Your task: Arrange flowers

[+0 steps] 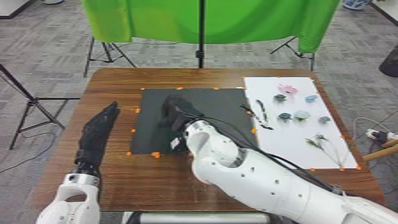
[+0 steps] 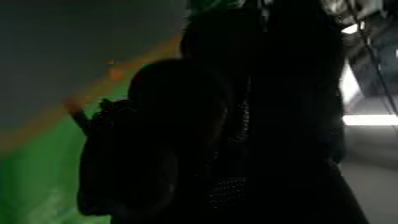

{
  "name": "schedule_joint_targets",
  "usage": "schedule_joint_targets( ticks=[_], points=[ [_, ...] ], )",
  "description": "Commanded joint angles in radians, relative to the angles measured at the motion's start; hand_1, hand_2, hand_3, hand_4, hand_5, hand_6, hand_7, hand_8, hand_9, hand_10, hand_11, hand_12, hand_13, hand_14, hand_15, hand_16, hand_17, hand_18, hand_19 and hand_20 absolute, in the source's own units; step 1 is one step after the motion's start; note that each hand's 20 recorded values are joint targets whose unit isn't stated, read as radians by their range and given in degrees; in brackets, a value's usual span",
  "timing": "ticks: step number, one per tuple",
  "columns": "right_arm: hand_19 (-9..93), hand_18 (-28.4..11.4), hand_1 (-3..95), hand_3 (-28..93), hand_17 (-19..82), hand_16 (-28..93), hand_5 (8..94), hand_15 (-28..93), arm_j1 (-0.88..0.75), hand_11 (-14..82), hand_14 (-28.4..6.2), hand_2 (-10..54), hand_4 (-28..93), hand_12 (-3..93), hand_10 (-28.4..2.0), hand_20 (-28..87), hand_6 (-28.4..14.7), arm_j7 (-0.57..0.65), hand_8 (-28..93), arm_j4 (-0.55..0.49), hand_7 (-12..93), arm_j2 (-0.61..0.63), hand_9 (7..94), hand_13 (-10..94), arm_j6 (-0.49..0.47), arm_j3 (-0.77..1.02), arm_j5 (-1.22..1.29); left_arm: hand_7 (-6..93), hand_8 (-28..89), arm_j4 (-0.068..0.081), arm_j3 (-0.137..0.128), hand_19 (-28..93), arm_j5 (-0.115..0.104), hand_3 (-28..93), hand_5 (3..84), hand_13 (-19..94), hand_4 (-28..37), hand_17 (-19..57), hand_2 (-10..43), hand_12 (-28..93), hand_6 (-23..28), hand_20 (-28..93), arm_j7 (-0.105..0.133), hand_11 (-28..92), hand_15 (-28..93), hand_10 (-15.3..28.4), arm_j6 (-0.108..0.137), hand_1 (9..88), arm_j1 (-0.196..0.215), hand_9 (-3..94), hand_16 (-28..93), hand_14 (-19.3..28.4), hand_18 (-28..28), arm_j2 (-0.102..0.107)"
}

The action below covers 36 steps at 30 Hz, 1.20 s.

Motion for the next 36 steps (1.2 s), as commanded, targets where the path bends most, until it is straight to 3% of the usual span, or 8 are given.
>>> schedule_joint_targets(
  ticks=[1, 2, 3, 8, 11, 15, 19, 36],
  points=[
    [93, -4.9, 60.1, 11, 72, 28, 77.1, 53, -0.013, 40.2, -3.1, -9.5, 17, 26.2, -14.2, 33, -3.1, 0.0, 18, -0.004, 34, -0.006, 86.6, 94, -0.014, 0.008, 0.011, 2.5, -4, 0.004, -0.002, 0, 0.014, 66, 37.2, 20, -24.1, 1.1, -3.6, 12, 4.1, 15, -0.024, 6, 3, 11.0, -0.028, 23.3, 0.011, 33.7, 1, 10.8, 8.8, -0.016],
    [93, -5.0, 46.8, 45, 72, 27, 77.2, 53, -0.013, 39.9, -3.3, -9.5, -8, 26.1, -14.1, 33, -3.3, -0.001, 4, -0.005, 36, -0.005, 86.6, 94, -0.015, 0.01, 0.01, 2.5, -4, 0.005, -0.002, 0, 0.016, 66, 37.2, 20, -24.1, 1.0, -3.7, 12, 4.2, 15, -0.027, 6, 3, 11.0, -0.03, 23.4, 0.01, 33.7, 1, 10.8, 8.9, -0.017],
    [93, -5.0, 42.9, 53, 72, 27, 77.4, 53, -0.019, 39.8, -3.4, -9.5, -15, 26.0, -14.3, 32, -3.5, -0.008, -3, -0.007, 38, -0.005, 86.6, 94, -0.017, 0.02, 0.008, 2.4, -4, 0.004, -0.004, 0, 0.015, 66, 37.2, 20, -24.1, 1.0, -3.7, 12, 4.2, 15, -0.033, 6, 3, 10.9, -0.036, 23.6, 0.011, 33.6, 1, 10.9, 8.9, -0.019],
    [93, -5.7, 30.9, 56, 71, 28, 76.9, 51, -0.036, 39.2, -4.1, -9.5, -16, 25.7, -14.9, 31, -4.3, -0.025, -6, -0.084, 35, 0.065, 86.0, 94, -0.053, 0.048, -0.032, 2.1, -4, -0.003, -0.019, 0, 0.023, 65, 36.8, 20, -23.4, 0.8, -3.8, 12, 4.3, 15, -0.049, 5, 3, 10.8, -0.057, 23.9, 0.022, 33.1, 1, 11.3, 9.0, -0.029],
    [93, -6.9, 22.7, 59, 70, 29, 77.8, 50, -0.066, 38.8, -5.0, -5.7, -12, 25.8, -15.3, 32, -4.7, 0.009, -6, -0.155, 28, 0.129, 85.7, 94, -0.185, 0.091, -0.102, 2.1, -4, -0.01, -0.03, 0, 0.023, 65, 36.7, 20, -23.2, 0.8, -3.8, 12, 4.4, 15, -0.05, 5, 3, 10.8, -0.055, 24.0, 0.037, 33.1, 2, 11.4, 9.0, -0.03],
    [93, -7.9, 19.9, 59, 70, 31, 77.8, 50, -0.079, 38.3, -5.5, 1.4, -12, 26.0, -15.4, 34, -5.6, 0.038, -6, -0.188, 18, 0.184, 85.9, 94, -0.271, 0.095, -0.081, 2.0, -4, -0.015, -0.039, 0, 0.02, 65, 36.7, 21, -23.0, 0.8, -3.7, 13, 4.4, 15, -0.06, 5, 4, 10.8, -0.055, 24.2, 0.052, 33.1, 2, 11.6, 9.1, -0.036],
    [93, -8.1, 19.5, 57, 70, 31, 77.1, 50, -0.092, 37.6, -5.7, 4.7, -12, 26.2, -15.7, 35, -5.9, 0.059, -5, -0.191, 15, 0.186, 86.3, 94, -0.357, 0.103, -0.054, 1.9, -4, -0.016, -0.04, 0, 0.022, 64, 36.8, 21, -23.1, 0.9, -3.6, 13, 4.5, 15, -0.067, 5, 4, 10.8, -0.069, 24.2, 0.05, 33.2, 2, 11.9, 9.2, -0.036],
    [93, -8.2, 19.7, 54, 70, 31, 78.7, 51, -0.103, 37.2, -6.1, 7.1, -11, 26.5, -15.5, 35, -5.9, 0.041, -3, -0.234, 16, 0.125, 86.9, 94, -0.399, 0.064, 0.064, 1.7, -4, -0.018, -0.04, 0, 0.034, 64, 37.4, 22, -23.5, 0.8, -2.7, 13, 4.9, 15, -0.088, 5, 4, 10.7, -0.098, 23.8, 0.047, 32.6, 2, 12.2, 9.5, -0.041]
  ],
)
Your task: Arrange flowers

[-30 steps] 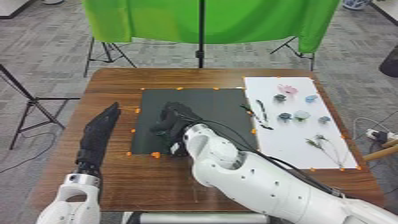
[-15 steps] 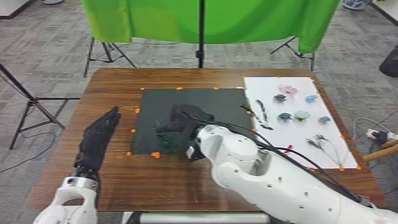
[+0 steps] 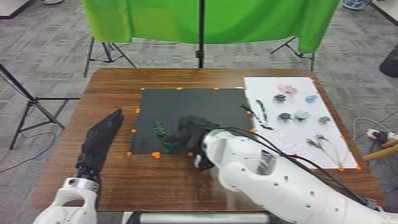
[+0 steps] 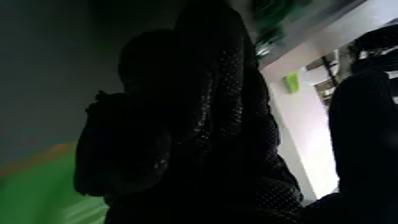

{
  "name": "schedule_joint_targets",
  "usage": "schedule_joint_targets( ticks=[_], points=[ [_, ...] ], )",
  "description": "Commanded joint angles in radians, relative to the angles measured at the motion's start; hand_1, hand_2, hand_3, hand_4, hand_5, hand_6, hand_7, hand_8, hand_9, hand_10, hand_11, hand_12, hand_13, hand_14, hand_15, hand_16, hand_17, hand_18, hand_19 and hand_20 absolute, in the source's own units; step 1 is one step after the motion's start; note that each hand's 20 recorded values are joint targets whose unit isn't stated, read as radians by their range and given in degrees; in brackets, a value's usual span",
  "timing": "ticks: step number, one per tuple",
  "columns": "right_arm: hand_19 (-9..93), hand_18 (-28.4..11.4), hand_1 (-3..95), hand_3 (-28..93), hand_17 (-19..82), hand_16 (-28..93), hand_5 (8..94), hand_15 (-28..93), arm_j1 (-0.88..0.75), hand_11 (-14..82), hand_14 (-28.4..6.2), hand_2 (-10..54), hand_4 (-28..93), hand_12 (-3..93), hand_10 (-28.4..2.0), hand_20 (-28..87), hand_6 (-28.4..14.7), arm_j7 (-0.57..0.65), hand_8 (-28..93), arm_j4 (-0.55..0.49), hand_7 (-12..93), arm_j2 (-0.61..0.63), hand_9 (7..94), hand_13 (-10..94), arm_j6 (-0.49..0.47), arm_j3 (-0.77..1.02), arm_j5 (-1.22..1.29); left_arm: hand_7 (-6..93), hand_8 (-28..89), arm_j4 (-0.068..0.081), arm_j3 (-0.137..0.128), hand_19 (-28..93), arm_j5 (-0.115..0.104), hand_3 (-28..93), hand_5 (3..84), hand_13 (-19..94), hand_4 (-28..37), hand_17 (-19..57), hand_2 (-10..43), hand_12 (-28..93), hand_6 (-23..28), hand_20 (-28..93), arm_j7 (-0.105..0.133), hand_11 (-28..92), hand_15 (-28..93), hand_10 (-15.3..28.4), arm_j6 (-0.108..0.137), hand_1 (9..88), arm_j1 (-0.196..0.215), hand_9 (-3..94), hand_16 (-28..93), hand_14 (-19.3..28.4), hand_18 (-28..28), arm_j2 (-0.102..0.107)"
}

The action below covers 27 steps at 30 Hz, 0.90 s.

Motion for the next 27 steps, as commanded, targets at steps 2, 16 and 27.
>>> schedule_joint_targets(
  ticks=[2, 16, 27],
  points=[
    [93, -8.2, 19.8, 54, 70, 31, 78.4, 50, -0.005, 37.2, -6.1, 7.1, -11, 26.5, -15.5, 35, -5.9, -0.022, -4, 0.009, 16, -0.051, 86.8, 94, 0.015, -0.045, 0.029, 1.8, -4, -0.001, 0.0, 0, 0.007, 64, 37.4, 22, -23.3, 0.8, -2.9, 13, 4.9, 15, -0.018, 5, 4, 10.7, -0.016, 23.6, 0.01, 32.6, 2, 12.2, 9.5, -0.014],
    [93, -9.1, 21.3, 54, 68, 31, 76.3, 50, -0.037, 36.7, -6.6, 7.2, -11, 26.7, -15.7, 34, -5.8, -0.06, -4, -0.021, 15, -0.03, 85.3, 93, 0.052, 0.019, 0.124, 1.8, -4, 0.001, 0.0, 0, 0.008, 64, 37.4, 22, -23.3, 0.7, -2.8, 14, 4.9, 16, -0.024, 5, 4, 10.6, -0.025, 23.6, 0.009, 32.4, 3, 12.4, 9.6, -0.026],
    [93, -10.3, 28.6, 60, 64, 32, 73.7, 50, -0.329, 33.1, -6.4, -1.3, -11, 28.2, -15.7, 35, -4.5, -0.025, -3, -0.271, 21, 0.272, 81.0, 89, 0.175, 0.504, 0.033, 1.7, -4, -0.015, -0.021, 0, 0.008, 64, 37.3, 22, -22.9, 0.7, -2.9, 14, 4.9, 16, -0.025, 5, 4, 10.6, -0.011, 23.8, 0.037, 32.2, 3, 12.7, 9.7, -0.033]
  ],
)
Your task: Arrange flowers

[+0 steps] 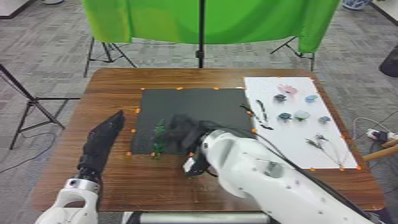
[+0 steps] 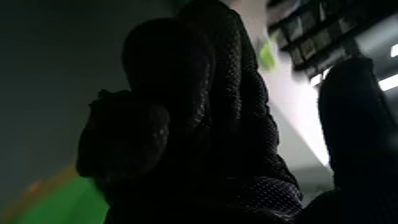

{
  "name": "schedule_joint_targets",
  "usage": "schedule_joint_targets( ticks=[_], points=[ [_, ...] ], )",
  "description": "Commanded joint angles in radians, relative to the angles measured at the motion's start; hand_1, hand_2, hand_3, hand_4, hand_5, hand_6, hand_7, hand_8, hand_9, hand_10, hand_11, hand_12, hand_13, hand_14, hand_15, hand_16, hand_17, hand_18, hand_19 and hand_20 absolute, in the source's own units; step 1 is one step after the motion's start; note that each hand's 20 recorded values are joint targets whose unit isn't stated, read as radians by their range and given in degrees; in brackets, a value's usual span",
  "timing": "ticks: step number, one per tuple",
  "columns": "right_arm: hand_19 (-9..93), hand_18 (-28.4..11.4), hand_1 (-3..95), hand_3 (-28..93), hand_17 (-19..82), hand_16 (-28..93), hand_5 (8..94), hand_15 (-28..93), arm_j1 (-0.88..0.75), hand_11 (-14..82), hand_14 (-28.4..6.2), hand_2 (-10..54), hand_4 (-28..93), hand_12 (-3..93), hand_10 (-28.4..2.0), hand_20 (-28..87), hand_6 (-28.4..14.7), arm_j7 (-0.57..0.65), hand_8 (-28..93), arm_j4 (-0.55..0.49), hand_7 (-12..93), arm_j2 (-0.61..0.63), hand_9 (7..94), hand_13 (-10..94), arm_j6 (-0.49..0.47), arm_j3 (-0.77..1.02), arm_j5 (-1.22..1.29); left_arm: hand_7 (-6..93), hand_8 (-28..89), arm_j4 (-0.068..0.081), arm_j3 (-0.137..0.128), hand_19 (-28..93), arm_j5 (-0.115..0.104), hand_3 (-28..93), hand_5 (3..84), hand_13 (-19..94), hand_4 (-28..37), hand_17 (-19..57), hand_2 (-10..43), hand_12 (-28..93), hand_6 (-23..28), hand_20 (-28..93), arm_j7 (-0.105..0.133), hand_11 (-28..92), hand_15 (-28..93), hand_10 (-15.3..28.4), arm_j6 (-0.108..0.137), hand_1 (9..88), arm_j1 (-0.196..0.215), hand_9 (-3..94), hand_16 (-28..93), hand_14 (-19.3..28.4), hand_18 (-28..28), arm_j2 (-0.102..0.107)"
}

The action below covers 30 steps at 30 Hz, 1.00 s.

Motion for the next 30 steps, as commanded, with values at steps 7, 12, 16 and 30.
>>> schedule_joint_targets(
  ticks=[7, 12, 16, 30],
  points=[
    [93, -12.2, 39.3, 63, 58, 30, 66.3, 54, -0.495, 25.5, -6.9, -9.5, -13, 28.7, -16.6, 40, -4.8, 0.146, -3, -0.143, 22, 0.404, 70.3, 82, 0.102, 0.695, -0.383, 1.5, -4, -0.021, -0.018, 0, 0.006, 64, 36.0, 22, -22.5, 0.7, -3.0, 14, 4.6, 16, -0.012, 5, 4, 10.6, 0.011, 24.2, 0.046, 32.1, 3, 12.9, 9.7, -0.012],
    [93, -12.4, 39.8, 62, 56, 30, 62.5, 55, -0.686, 24.5, -6.8, -9.5, -17, 28.5, -16.4, 40, -5.3, 0.183, -3, -0.139, 20, 0.42, 66.3, 81, 0.05, 0.892, -0.444, 1.2, -4, -0.025, -0.016, 0, 0.006, 64, 34.5, 22, -22.2, 0.7, -2.9, 14, 4.5, 16, -0.01, 5, 4, 10.3, 0.027, 24.9, 0.048, 31.3, 3, 12.9, 9.8, -0.01],
    [93, -13.4, 35.1, 59, 55, 30, 60.5, 56, -0.767, 22.4, -7.7, -9.5, -22, 27.5, -17.8, 42, -6.8, 0.198, -3, -0.134, 16, 0.413, 63.9, 79, -0.027, 0.977, -0.395, 1.5, -3, -0.024, -0.017, 0, 0.009, 64, 32.9, 22, -21.9, 0.8, -2.7, 14, 4.1, 16, -0.012, 4, 4, 9.8, 0.022, 25.3, 0.047, 30.2, 3, 12.8, 9.8, -0.009],
    [93, -13.4, 31.2, 56, 56, 29, 63.0, 56, -0.853, 20.5, -7.9, -9.5, -25, 26.9, -17.9, 41, -7.3, 0.212, -3, -0.078, 12, 0.38, 66.0, 80, -0.012, 0.951, -0.417, 1.7, -3, -0.03, -0.02, 0, 0.011, 64, 33.1, 22, -21.4, 0.7, -2.7, 15, 4.4, 16, -0.027, 4, 4, 10.0, 0.016, 25.3, 0.058, 30.0, 3, 12.9, 9.7, -0.013]
  ],
)
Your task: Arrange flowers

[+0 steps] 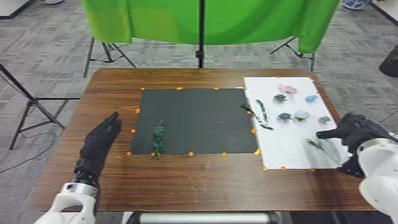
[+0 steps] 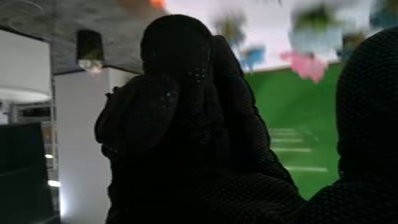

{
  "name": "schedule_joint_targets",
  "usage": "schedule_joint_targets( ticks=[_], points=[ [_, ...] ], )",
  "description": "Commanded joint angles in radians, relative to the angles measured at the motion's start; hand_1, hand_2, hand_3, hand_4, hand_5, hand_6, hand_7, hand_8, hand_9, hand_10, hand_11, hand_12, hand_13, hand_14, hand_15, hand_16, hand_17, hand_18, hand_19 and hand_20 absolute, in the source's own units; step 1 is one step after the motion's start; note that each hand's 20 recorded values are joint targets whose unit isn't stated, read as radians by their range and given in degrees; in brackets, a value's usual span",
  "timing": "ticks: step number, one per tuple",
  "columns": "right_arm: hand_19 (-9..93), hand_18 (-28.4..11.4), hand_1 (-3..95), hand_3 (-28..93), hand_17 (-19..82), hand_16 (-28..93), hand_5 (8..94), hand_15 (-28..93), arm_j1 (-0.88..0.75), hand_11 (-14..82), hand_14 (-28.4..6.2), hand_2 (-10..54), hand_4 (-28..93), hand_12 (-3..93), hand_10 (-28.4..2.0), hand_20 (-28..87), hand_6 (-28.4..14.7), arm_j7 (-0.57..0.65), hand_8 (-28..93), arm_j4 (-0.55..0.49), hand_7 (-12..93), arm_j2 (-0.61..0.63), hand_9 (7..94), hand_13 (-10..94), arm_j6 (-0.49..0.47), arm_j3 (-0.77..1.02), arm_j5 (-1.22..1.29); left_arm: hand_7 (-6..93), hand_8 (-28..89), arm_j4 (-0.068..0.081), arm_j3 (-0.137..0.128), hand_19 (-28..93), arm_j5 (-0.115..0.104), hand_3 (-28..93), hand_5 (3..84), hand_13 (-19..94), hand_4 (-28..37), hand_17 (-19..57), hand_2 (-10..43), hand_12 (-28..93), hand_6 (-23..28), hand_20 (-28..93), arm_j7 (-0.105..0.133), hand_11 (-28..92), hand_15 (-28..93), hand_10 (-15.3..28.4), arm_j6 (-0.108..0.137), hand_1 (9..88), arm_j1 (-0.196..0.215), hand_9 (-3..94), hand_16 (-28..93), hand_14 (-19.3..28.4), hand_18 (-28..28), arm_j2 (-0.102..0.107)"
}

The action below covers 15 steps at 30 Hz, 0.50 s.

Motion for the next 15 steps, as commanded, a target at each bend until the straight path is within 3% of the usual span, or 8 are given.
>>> schedule_joint_targets(
  ticks=[1, 5, 7, 9, 15],
  points=[
    [93, -13.2, 32.8, 57, 56, 29, 63.2, 55, -0.056, 20.5, -7.8, -9.5, -25, 26.9, -17.7, 41, -7.0, 0.017, -3, 0.044, 12, -0.02, 66.4, 81, 0.071, -0.059, -0.157, 1.7, -3, -0.005, -0.005, 0, 0.006, 64, 33.2, 22, -21.5, 0.7, -2.7, 15, 4.4, 16, -0.018, 4, 4, 10.0, 0.002, 25.4, 0.022, 30.0, 3, 12.9, 9.7, -0.01],
    [93, -11.4, 41.8, 61, 59, 29, 66.8, 56, -0.046, 24.3, -5.8, -9.5, -23, 26.5, -14.7, 42, -4.2, 0.009, -3, 0.071, 18, -0.021, 72.3, 84, 0.182, -0.106, -0.213, 1.6, -3, -0.006, -0.004, 0, 0.007, 64, 33.3, 22, -21.4, 0.7, -2.7, 15, 4.5, 16, -0.022, 4, 4, 10.0, 0.0, 25.4, 0.025, 30.0, 3, 12.9, 9.8, -0.011],
    [93, -10.7, 47.3, 58, 60, 30, 70.2, 55, -0.045, 25.8, -4.8, -9.5, -22, 26.0, -13.8, 43, -2.8, -0.009, 7, 0.074, 19, -0.018, 76.4, 86, 0.236, -0.118, -0.214, 1.6, -3, -0.006, -0.004, 0, 0.008, 64, 33.3, 22, -21.4, 0.7, -2.7, 15, 4.5, 16, -0.024, 4, 4, 10.0, -0.003, 25.4, 0.025, 30.0, 3, 12.9, 9.8, -0.011],
    [93, -9.8, 57.1, 49, 63, 31, 76.6, 54, -0.035, 24.2, -3.8, -9.5, -18, 33.1, -11.8, 44, -1.2, -0.02, 19, 0.066, 20, -0.016, 83.3, 89, 0.292, -0.129, -0.223, 1.7, -3, -0.005, -0.003, 0, 0.008, 64, 33.3, 22, -21.4, 0.7, -2.6, 15, 4.5, 16, -0.025, 4, 4, 10.0, -0.005, 25.4, 0.022, 30.0, 3, 12.9, 9.8, -0.011],
    [93, -8.8, 60.5, 53, 67, 31, 81.3, 53, 0.089, 25.8, -2.3, -9.5, -18, 36.4, -10.4, 45, 0.4, -0.065, 22, -0.03, 23, -0.033, 88.7, 93, 0.403, -0.201, -0.171, 1.6, -3, -0.005, -0.003, 0, 0.006, 64, 33.4, 22, -21.4, 0.7, -2.7, 15, 4.6, 16, -0.027, 4, 4, 10.1, -0.007, 25.4, 0.021, 30.1, 3, 13.0, 9.8, -0.007]
  ],
)
